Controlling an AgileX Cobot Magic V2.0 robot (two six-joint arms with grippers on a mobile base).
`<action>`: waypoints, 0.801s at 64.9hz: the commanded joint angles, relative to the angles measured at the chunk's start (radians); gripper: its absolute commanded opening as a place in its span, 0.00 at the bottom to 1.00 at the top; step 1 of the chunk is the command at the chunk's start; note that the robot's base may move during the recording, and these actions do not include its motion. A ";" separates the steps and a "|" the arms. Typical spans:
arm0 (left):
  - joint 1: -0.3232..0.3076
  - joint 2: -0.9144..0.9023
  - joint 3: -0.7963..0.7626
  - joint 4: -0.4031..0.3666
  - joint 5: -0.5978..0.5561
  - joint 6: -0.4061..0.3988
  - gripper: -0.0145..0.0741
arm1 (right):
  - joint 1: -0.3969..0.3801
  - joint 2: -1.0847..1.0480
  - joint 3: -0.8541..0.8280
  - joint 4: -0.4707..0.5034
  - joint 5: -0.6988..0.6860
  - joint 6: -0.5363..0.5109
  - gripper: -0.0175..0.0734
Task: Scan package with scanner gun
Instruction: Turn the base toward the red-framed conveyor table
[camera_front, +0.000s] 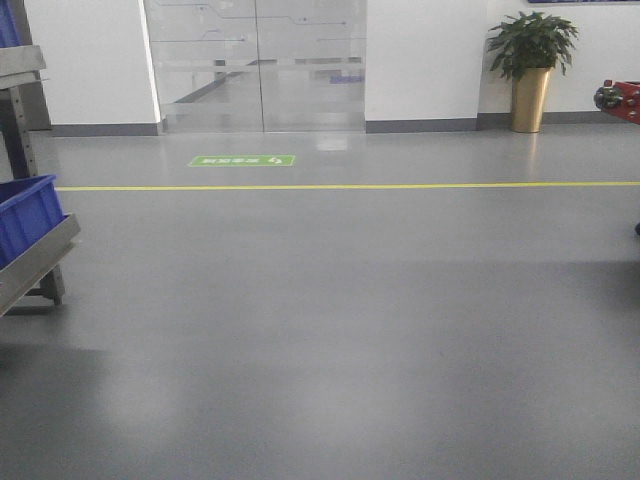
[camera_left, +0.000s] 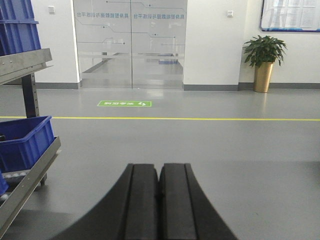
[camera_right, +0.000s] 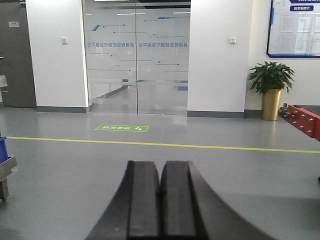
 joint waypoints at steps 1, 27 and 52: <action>0.001 -0.004 -0.001 -0.005 -0.015 0.000 0.04 | -0.006 -0.003 0.001 0.001 -0.021 -0.003 0.01; 0.001 -0.004 -0.001 -0.005 -0.015 0.000 0.04 | -0.006 -0.003 0.001 0.001 -0.021 -0.003 0.01; 0.001 -0.004 -0.001 -0.005 -0.015 0.000 0.04 | -0.006 -0.003 0.001 0.001 -0.021 -0.003 0.01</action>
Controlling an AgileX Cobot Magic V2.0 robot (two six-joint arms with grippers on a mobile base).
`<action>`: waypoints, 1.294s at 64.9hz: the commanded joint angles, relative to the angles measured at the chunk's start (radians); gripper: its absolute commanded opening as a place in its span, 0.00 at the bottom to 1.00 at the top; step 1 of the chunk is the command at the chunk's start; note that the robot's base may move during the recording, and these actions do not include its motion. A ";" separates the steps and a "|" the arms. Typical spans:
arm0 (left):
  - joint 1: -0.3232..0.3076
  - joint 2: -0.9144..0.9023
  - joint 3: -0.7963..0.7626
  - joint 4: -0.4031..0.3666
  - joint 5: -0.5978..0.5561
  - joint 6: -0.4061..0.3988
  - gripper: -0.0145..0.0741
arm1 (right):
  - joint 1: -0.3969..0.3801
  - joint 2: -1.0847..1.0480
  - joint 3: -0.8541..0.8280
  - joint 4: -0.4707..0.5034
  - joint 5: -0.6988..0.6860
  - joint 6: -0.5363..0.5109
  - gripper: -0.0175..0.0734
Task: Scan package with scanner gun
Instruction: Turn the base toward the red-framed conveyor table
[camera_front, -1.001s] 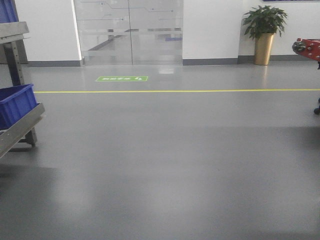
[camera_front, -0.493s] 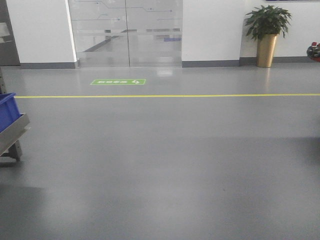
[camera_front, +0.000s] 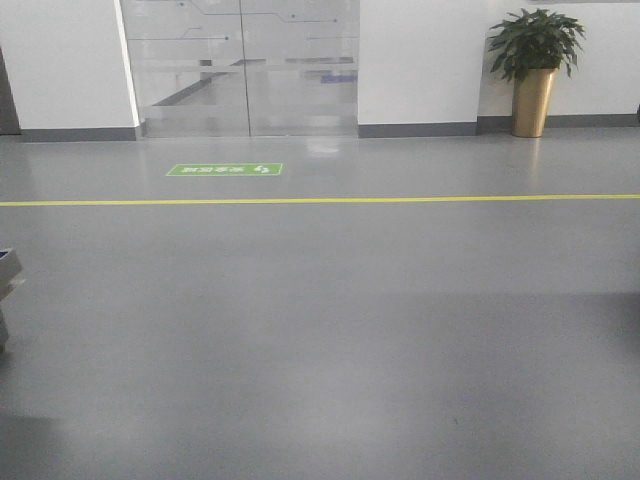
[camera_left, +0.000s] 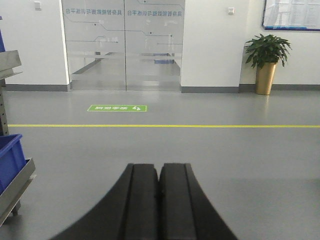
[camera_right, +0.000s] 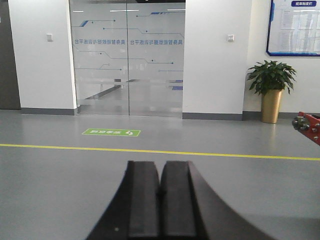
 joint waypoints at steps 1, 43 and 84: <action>0.001 -0.004 -0.001 -0.005 -0.015 0.000 0.04 | -0.006 -0.003 0.001 0.001 -0.021 -0.003 0.01; 0.001 -0.004 -0.001 -0.005 -0.015 0.000 0.04 | -0.006 -0.003 0.001 0.001 -0.021 -0.003 0.01; 0.001 -0.004 -0.001 -0.005 -0.015 0.000 0.04 | -0.006 -0.003 0.001 0.001 -0.021 -0.003 0.01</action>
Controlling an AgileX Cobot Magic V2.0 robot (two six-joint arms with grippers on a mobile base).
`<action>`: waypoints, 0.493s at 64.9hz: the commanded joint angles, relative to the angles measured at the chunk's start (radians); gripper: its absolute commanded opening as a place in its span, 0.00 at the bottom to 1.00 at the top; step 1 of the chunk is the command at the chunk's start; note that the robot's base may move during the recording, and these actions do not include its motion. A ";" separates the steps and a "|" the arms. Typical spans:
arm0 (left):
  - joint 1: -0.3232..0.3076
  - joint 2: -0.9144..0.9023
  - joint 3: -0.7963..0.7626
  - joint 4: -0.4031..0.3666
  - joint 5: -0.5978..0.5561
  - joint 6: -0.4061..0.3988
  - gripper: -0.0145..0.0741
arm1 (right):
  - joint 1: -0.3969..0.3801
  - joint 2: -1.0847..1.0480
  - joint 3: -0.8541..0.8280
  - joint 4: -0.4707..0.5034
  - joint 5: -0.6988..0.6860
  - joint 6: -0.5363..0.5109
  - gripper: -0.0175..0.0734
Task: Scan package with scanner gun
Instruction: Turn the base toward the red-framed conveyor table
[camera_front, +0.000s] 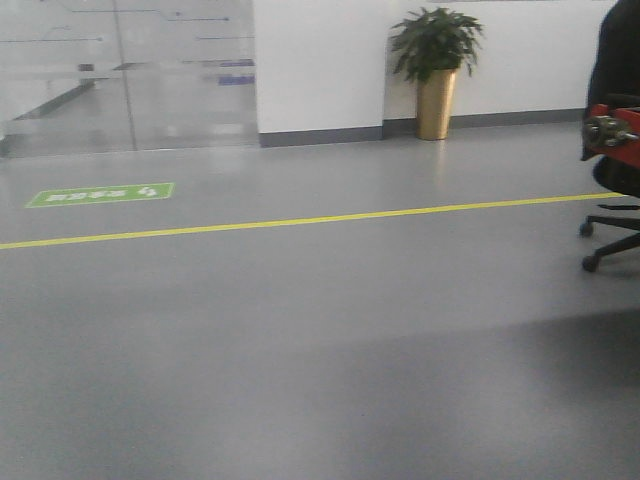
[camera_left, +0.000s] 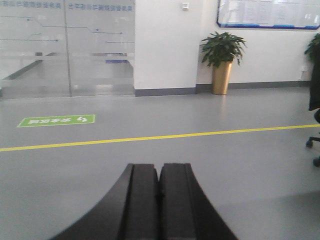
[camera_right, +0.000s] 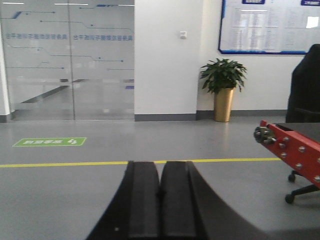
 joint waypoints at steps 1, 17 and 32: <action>0.001 -0.004 -0.001 -0.005 -0.015 0.000 0.04 | -0.006 -0.003 0.001 0.001 -0.021 -0.003 0.01; 0.001 -0.004 -0.001 -0.005 -0.015 0.000 0.04 | -0.006 -0.003 0.001 0.001 -0.021 -0.003 0.01; 0.001 -0.004 -0.001 -0.005 -0.015 0.000 0.04 | -0.006 -0.003 0.001 0.001 -0.021 -0.003 0.01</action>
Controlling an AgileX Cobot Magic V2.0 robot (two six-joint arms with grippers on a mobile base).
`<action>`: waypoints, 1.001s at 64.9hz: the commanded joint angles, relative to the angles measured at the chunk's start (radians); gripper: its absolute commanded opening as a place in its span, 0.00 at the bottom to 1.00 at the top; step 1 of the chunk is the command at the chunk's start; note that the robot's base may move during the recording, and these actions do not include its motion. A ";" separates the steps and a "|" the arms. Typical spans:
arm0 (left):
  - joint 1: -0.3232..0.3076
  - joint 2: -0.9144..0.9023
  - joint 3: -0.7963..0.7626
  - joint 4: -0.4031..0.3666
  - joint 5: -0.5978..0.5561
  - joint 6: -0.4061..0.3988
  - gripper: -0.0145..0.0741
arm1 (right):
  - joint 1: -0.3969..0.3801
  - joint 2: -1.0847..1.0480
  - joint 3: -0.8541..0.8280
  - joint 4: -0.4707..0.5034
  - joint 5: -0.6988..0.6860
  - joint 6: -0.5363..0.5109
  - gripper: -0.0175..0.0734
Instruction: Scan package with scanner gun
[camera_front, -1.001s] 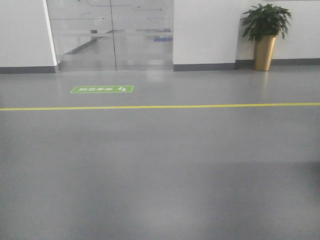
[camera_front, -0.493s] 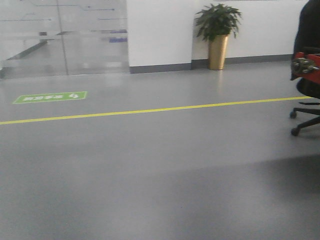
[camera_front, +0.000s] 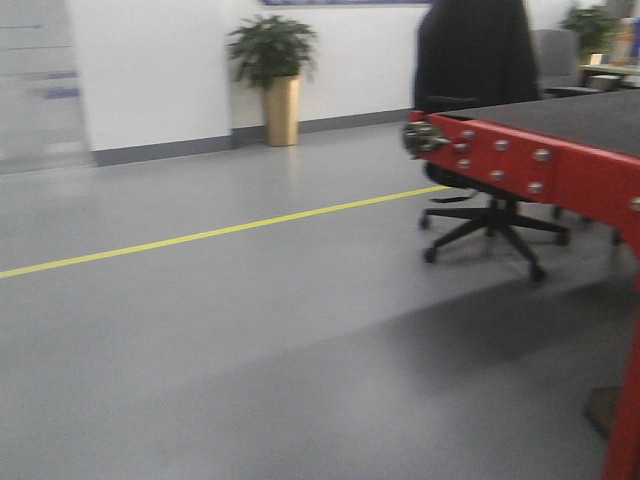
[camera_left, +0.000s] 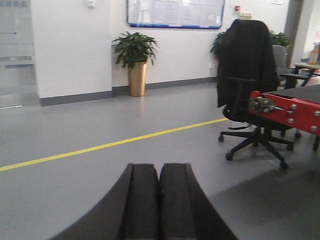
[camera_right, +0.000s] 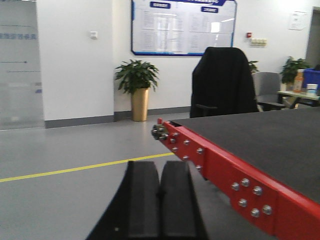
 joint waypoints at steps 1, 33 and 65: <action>0.001 -0.004 -0.001 -0.005 -0.015 0.000 0.04 | -0.006 -0.003 0.001 0.001 -0.021 -0.003 0.01; 0.001 -0.004 -0.001 -0.005 -0.015 0.000 0.04 | -0.006 -0.003 0.001 0.001 -0.021 -0.003 0.01; 0.001 -0.004 -0.001 -0.005 -0.015 0.000 0.04 | -0.006 -0.003 0.001 0.001 -0.021 -0.003 0.01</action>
